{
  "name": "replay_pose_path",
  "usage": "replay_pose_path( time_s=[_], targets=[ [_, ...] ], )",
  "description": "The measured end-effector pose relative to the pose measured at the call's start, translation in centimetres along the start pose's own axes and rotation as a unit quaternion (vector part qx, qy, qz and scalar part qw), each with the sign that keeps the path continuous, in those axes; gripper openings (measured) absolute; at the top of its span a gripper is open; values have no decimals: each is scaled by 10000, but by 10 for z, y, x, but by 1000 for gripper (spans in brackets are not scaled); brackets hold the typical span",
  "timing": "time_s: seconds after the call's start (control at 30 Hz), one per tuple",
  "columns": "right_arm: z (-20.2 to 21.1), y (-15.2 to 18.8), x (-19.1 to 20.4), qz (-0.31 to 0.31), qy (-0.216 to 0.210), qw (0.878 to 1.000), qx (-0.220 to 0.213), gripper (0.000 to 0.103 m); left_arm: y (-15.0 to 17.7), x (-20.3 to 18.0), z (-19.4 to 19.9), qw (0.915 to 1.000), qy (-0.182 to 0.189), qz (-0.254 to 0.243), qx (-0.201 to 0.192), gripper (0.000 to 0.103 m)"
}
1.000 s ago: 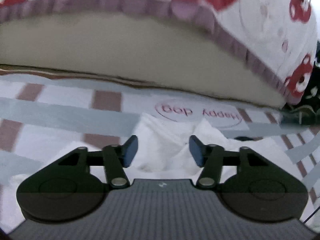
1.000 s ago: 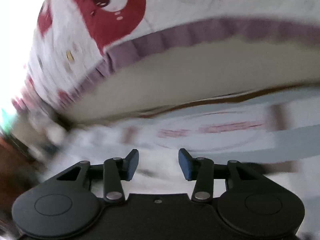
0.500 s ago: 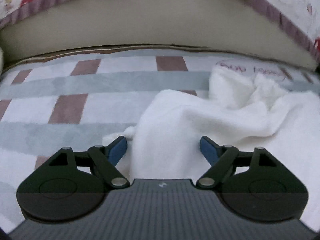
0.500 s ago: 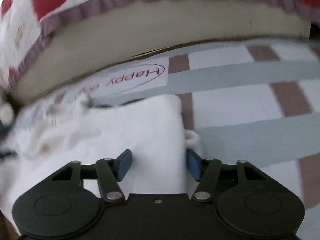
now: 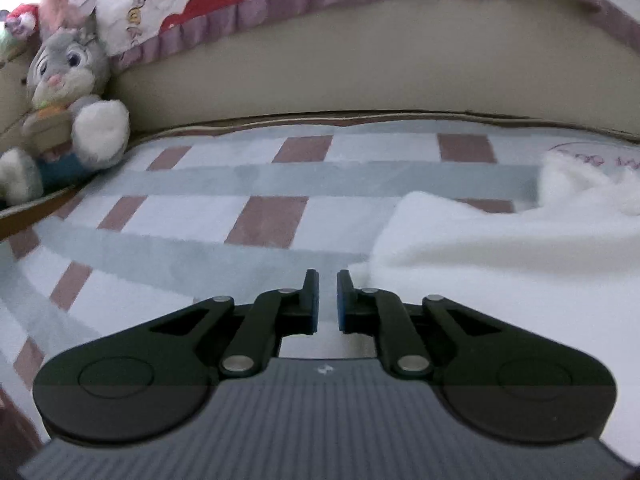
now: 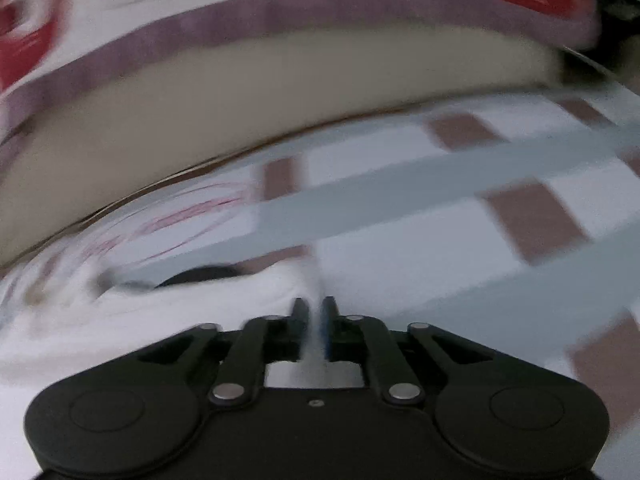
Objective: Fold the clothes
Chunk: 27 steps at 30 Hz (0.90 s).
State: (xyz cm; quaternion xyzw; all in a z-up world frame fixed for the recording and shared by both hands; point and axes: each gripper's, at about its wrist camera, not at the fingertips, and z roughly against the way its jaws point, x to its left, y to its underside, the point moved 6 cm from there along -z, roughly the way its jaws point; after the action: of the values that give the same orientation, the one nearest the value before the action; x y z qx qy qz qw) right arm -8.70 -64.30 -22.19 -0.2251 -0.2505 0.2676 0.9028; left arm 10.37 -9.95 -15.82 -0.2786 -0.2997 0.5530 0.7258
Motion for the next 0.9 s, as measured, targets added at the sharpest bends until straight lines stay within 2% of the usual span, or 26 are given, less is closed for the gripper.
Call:
replay_pose_path(
  time_s=[0.03, 0.07, 0.1, 0.13, 0.17, 0.2, 0.3, 0.33, 0.43, 0.53, 0.6, 0.67, 0.73, 0.83, 0.9],
  targets=[
    [6, -2, -14, -583, 67, 9982, 158, 34, 1, -6, 16, 9997, 241, 18, -29, 11],
    [15, -2, -24, -976, -199, 9946, 290, 35, 1, -13, 33, 9988, 482, 36, -59, 14],
    [26, 2, -27, -1181, -584, 9903, 435, 44, 2, -20, 48, 9974, 717, 36, -69, 18],
    [38, 6, -29, -1357, -980, 9842, 581, 50, 5, -30, 60, 9955, 944, -29, -20, 29],
    [51, 16, -29, -1400, -1234, 9798, 720, 57, 9, -44, 72, 9925, 1216, -87, 20, 38],
    [65, 25, -29, -1419, -1463, 9753, 857, 57, 14, -57, 81, 9884, 1506, -148, 76, 42],
    [105, 71, -24, -1245, -1891, 9673, 1146, 59, 32, -101, 100, 9704, 2335, -393, 469, 44],
    [117, 88, -23, -1216, -1956, 9653, 1230, 59, 39, -113, 103, 9658, 2481, -460, 602, 44],
    [134, 131, -26, -1155, -1784, 9670, 1405, 59, 60, -144, 111, 9580, 2650, -779, 767, 51],
    [137, 162, -29, -1221, -1746, 9635, 1620, 59, 73, -163, 118, 9631, 2174, -1494, 540, 51],
    [135, 177, -28, -1234, -1685, 9625, 1734, 59, 79, -169, 126, 9615, 2108, -1685, 515, 55],
    [134, 188, -24, -1141, -1550, 9651, 1775, 59, 84, -168, 129, 9600, 2232, -1580, 603, 60],
    [130, 197, -20, -1172, -1370, 9688, 1701, 59, 87, -165, 127, 9597, 2329, -1394, 727, 60],
    [135, 209, -30, -2044, -1072, 9713, 575, 59, 88, -156, 123, 9556, 2664, -959, 815, 60],
    [142, 218, -32, -2236, -1025, 9692, -131, 59, 88, -145, 116, 9484, 2982, -421, 993, 60]
  ],
)
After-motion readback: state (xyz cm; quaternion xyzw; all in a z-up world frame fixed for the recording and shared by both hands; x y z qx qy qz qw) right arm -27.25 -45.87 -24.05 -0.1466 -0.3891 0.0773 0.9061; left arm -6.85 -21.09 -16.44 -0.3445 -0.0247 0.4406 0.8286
